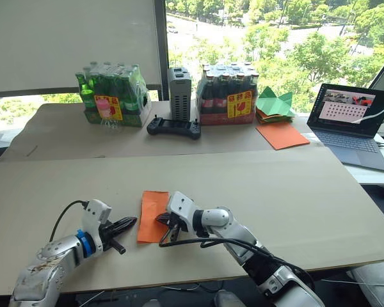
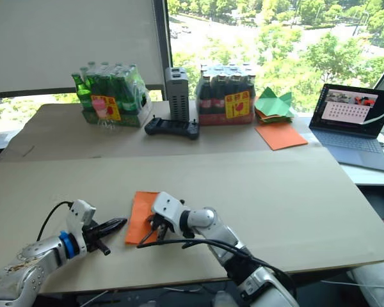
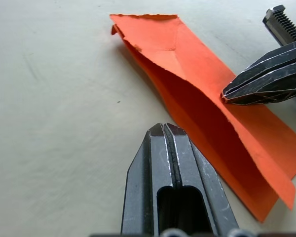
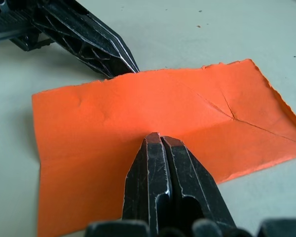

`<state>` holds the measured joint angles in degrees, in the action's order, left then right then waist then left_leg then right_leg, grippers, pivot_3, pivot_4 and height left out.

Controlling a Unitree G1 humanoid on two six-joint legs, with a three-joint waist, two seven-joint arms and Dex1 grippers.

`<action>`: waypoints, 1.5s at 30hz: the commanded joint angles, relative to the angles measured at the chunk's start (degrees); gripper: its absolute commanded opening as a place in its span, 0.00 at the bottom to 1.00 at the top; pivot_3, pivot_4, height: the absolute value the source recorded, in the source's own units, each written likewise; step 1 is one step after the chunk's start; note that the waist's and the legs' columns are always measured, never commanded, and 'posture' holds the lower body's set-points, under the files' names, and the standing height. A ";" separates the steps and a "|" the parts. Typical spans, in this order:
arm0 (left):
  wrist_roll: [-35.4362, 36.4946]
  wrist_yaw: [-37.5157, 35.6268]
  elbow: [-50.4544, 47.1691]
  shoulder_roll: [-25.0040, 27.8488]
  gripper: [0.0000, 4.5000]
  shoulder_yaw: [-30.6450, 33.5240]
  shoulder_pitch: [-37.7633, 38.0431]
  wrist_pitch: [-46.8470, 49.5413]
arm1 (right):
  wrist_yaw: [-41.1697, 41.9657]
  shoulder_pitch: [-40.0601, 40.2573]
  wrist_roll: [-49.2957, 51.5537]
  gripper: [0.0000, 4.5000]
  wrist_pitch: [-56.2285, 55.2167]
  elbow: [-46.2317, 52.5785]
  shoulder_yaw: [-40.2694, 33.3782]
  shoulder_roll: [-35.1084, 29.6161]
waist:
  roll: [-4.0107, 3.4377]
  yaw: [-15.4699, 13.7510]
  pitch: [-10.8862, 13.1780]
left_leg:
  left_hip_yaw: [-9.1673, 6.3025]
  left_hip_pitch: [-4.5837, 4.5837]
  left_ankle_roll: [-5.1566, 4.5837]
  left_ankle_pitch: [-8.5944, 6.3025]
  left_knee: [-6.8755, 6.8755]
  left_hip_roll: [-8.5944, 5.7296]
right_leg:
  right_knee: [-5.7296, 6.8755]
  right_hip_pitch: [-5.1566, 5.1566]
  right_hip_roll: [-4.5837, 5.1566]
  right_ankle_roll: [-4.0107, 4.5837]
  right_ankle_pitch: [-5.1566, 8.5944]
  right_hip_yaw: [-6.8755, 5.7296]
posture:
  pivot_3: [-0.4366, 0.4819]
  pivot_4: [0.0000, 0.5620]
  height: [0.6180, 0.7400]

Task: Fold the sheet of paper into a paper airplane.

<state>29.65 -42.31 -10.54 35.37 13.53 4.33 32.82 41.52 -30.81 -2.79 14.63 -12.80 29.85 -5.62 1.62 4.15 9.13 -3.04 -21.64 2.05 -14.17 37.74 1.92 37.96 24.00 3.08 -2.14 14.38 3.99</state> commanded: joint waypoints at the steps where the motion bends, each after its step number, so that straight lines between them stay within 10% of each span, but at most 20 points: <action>1: 2.99 0.43 -0.34 1.17 0.00 4.92 -0.23 2.13 | 0.45 0.60 -1.20 0.00 0.79 -1.37 0.71 -0.32 | 0.00 0.00 0.00 | 0.00 0.00 0.00 0.00 0.00 0.00 | 0.00 0.00 0.00 0.00 0.00 0.00 | 0.48 0.27 1.00; 16: 10.81 3.10 -8.27 -2.42 0.00 1.29 -5.95 10.59 | -0.57 1.58 -2.48 0.00 1.50 -0.45 0.62 -0.98 | 0.01 -0.19 0.00 | -0.01 -0.07 0.01 0.00 0.00 -0.03 | -0.04 0.00 0.02 0.01 -0.01 0.00 | 0.48 0.27 1.00; 45: 0.04 -0.20 2.36 -2.01 0.00 -9.02 -5.54 2.72 | 5.65 2.85 -0.19 0.00 6.71 12.84 1.12 -7.80 | 0.00 -0.44 0.00 | 0.00 -0.06 0.01 0.00 0.00 -0.05 | -0.15 -0.05 0.03 0.02 0.00 0.00 | 0.48 0.27 1.00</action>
<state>31.13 -43.13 -9.78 33.53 5.49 -1.63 35.08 46.07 -28.22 -3.22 20.39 -1.29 30.26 -13.56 1.63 3.72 9.13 -3.04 -21.70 2.06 -14.18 37.74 1.87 37.81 23.94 3.11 -2.12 14.38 3.98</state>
